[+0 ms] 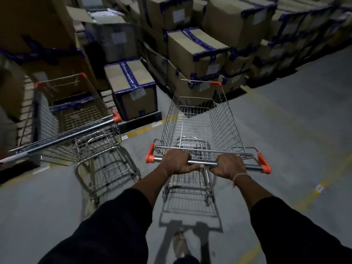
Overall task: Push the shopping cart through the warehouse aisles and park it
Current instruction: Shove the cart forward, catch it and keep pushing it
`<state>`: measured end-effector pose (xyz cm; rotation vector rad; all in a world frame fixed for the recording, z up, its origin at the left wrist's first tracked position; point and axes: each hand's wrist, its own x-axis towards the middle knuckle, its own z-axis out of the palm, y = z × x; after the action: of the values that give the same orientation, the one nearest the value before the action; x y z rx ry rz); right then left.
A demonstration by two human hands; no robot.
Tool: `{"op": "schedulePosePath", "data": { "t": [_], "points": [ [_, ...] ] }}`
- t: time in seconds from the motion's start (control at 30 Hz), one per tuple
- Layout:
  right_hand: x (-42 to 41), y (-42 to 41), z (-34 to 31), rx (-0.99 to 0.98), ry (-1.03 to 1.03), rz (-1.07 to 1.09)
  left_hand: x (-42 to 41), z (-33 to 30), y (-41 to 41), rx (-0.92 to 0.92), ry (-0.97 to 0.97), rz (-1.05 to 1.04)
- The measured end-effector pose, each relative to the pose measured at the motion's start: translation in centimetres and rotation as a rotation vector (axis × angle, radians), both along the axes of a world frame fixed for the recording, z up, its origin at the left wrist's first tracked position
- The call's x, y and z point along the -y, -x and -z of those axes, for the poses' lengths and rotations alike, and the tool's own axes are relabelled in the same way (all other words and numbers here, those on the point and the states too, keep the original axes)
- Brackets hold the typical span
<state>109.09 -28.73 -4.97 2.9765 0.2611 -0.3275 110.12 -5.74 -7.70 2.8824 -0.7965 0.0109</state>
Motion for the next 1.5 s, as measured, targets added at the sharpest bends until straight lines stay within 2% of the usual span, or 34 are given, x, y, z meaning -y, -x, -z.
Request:
{"op": "schedulePosePath", "data": {
  "t": [0.57,0.83,1.2,1.5],
  "points": [
    [0.9,-19.2,0.6,-0.055,0.018,-0.235,1.7,-1.1,-12.1,-0.106,-0.045,-0.29],
    [-0.4,-27.3,0.8,-0.055,0.018,-0.399,1.6,-1.4,-16.6,-0.103,-0.001,-0.431],
    [-5.6,-35.3,1.5,-0.067,-0.007,-0.535,-1.8,-0.7,-21.4,-0.118,-0.035,-0.623],
    [-12.0,-38.7,2.3,-0.032,0.03,-0.591,-8.0,-0.5,-24.1,-0.099,0.004,-0.643]
  ]
}}
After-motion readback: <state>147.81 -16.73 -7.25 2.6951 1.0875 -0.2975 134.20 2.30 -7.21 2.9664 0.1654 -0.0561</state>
